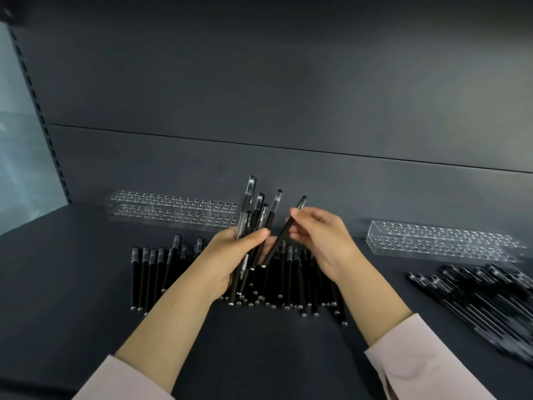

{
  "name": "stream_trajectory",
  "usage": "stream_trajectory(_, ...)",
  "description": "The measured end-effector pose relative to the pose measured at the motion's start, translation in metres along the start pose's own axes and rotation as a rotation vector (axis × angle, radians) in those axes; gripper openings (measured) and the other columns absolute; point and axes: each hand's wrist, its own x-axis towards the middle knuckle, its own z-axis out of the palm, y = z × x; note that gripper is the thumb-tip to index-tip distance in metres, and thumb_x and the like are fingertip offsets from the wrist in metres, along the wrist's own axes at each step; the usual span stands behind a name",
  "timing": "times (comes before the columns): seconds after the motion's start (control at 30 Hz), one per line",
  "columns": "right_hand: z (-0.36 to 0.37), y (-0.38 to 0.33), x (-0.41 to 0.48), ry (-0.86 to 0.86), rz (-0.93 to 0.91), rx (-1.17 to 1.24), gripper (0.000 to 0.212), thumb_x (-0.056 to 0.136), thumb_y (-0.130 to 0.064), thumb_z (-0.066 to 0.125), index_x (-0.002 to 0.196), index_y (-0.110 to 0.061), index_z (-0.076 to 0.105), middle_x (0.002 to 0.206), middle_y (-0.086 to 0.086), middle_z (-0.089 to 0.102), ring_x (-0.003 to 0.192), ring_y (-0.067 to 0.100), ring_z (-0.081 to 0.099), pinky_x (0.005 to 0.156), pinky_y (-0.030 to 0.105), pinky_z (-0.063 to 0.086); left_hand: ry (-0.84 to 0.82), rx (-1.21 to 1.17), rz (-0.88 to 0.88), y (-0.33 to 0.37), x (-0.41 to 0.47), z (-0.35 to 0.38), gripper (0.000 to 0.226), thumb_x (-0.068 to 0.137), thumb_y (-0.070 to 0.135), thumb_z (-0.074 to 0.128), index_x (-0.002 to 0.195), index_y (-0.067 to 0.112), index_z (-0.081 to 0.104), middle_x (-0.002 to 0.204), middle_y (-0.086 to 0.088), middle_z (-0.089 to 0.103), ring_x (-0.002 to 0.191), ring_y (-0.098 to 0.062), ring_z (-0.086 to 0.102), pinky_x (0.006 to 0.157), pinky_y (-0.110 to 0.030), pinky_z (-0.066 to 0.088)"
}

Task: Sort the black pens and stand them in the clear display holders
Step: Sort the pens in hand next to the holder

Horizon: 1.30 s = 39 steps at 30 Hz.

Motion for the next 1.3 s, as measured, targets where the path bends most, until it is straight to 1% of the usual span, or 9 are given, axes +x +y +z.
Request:
stream_trajectory(0.13,-0.026,-0.007,0.008,0.134,-0.093,-0.245,0.027,0.091,-0.016,0.065,0.117,-0.015,0.056,0.08,0.006,0.064,0.062,0.011,0.059,0.069,0.023,0.054,-0.024,0.01,0.002,0.002,-0.002,-0.001,0.02,0.097,0.029,0.058,0.111,0.017,0.065,0.1,0.009,0.076,0.095,-0.007,0.069,0.078,-0.028,0.057)
stream_trajectory(0.23,-0.037,-0.004,0.009,0.091,-0.055,-0.505,0.039,0.089,-0.016,0.067,0.127,-0.011,0.055,0.078,0.004,0.063,0.063,0.011,0.061,0.068,0.024,0.056,-0.028,0.034,0.0,0.003,-0.001,-0.003,0.022,0.097,0.033,0.057,0.112,0.02,0.065,0.102,0.012,0.075,0.105,-0.011,0.062,0.089,-0.037,0.053)
stream_trajectory(0.3,-0.037,0.004,0.01,0.043,-0.021,-0.595,0.043,0.087,-0.016,0.069,0.128,-0.012,0.055,0.074,0.004,0.063,0.062,0.013,0.063,0.073,0.03,0.059,-0.033,0.022,-0.009,0.003,-0.001,-0.003,0.022,0.097,0.033,0.057,0.112,0.02,0.065,0.102,0.011,0.075,0.105,-0.011,0.062,0.084,-0.034,0.053)
stream_trajectory(0.4,-0.033,0.014,0.011,0.016,-0.046,-0.731,0.041,0.086,-0.018,0.07,0.125,-0.019,0.056,0.069,0.004,0.066,0.063,0.014,0.065,0.079,0.036,0.058,-0.036,0.001,-0.016,0.001,-0.001,-0.001,0.021,0.097,0.031,0.057,0.112,0.02,0.066,0.102,0.009,0.076,0.099,-0.008,0.065,0.072,-0.027,0.053)
stream_trajectory(0.53,-0.031,0.017,0.009,0.017,-0.062,-0.789,0.034,0.086,-0.017,0.07,0.117,-0.02,0.059,0.068,0.002,0.067,0.053,0.007,0.062,0.066,0.022,0.053,-0.008,-0.027,-0.006,-0.002,0.002,-0.001,0.02,0.095,0.03,0.06,0.109,0.019,0.07,0.098,0.007,0.077,0.085,-0.005,0.069,0.085,-0.032,0.055)
stream_trajectory(0.7,-0.029,0.023,0.01,0.03,-0.059,-0.907,0.017,0.085,-0.01,0.069,0.098,-0.014,0.059,0.068,0.001,0.063,0.046,0.008,0.06,0.057,0.021,0.051,-0.014,-0.037,0.012,-0.006,0.005,-0.003,0.022,0.094,0.03,0.062,0.108,0.016,0.072,0.084,0.003,0.074,0.079,-0.008,0.068,0.086,-0.035,0.052)
stream_trajectory(0.93,-0.027,0.022,0.009,0.003,-0.035,-1.057,0.005,0.085,-0.007,0.065,0.086,-0.012,0.068,0.077,0.006,0.071,0.059,0.015,0.069,0.062,0.022,0.056,0.002,-0.008,0.001,-0.006,0.003,-0.002,0.02,0.093,0.032,0.064,0.103,0.018,0.074,0.077,0.004,0.073,0.073,-0.006,0.068,0.073,-0.025,0.052)
stream_trajectory(1.2,-0.027,0.015,0.004,-0.036,-0.085,-0.991,0.014,0.086,-0.013,0.067,0.1,-0.011,0.066,0.082,-0.001,0.062,0.066,0.011,0.062,0.061,0.011,0.045,-0.015,0.001,0.007,-0.002,-0.002,0.0,0.019,0.092,0.024,0.065,0.105,0.011,0.071,0.082,0.001,0.077,0.072,-0.005,0.072,0.056,-0.016,0.054)
stream_trajectory(1.3,-0.017,0.01,0.001,-0.035,-0.094,-0.634,0.022,0.091,-0.032,0.064,0.1,-0.012,0.07,0.087,0.0,0.069,0.076,0.01,0.062,0.068,0.016,0.049,-0.034,0.032,0.023,-0.002,-0.002,0.001,0.021,0.091,0.026,0.067,0.106,0.011,0.071,0.083,0.001,0.077,0.074,-0.006,0.073,0.06,-0.018,0.054)
